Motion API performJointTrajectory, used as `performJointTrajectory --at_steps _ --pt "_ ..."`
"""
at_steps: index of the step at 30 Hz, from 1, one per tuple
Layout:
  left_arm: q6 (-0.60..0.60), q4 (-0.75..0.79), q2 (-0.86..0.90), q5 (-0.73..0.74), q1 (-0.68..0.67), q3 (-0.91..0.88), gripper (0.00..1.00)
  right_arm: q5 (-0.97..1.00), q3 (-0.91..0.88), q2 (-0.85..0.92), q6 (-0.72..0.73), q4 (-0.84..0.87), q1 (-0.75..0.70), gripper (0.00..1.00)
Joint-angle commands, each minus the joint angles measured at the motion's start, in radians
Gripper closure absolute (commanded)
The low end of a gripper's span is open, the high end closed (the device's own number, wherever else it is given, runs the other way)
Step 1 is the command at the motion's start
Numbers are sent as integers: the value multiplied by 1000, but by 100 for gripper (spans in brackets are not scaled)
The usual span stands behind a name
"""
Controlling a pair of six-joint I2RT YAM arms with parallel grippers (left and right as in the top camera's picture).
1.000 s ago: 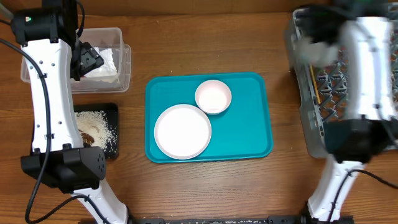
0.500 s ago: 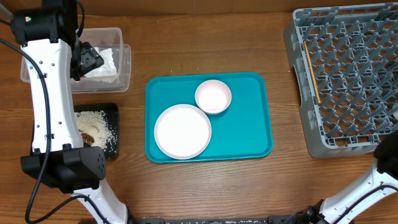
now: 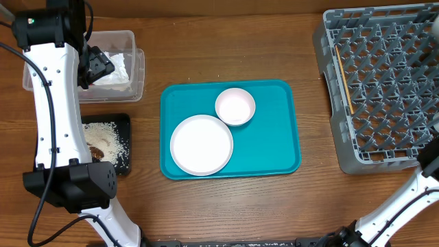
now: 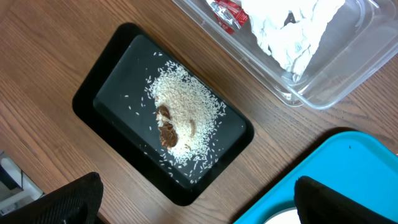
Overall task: Sort waste into correct bins and load items into the dishwasher
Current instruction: 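Lower the cup upside down into the grey rack and open the right gripper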
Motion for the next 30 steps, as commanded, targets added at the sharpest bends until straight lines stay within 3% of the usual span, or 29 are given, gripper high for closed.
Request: performJointTrajectory --at_steps 1,9,13,30 --pt "12 -2 -19 0 -6 17 0 -129 -3 43 116 40 8 96" --pt "12 -2 -19 0 -6 17 0 -137 -3 97 121 -26 -13 96" --pt "12 -2 -19 0 -6 17 0 -11 -3 101 68 -164 -35 96" --pt "12 -2 -19 0 -6 17 0 131 19 91 26 -382 -147 75"
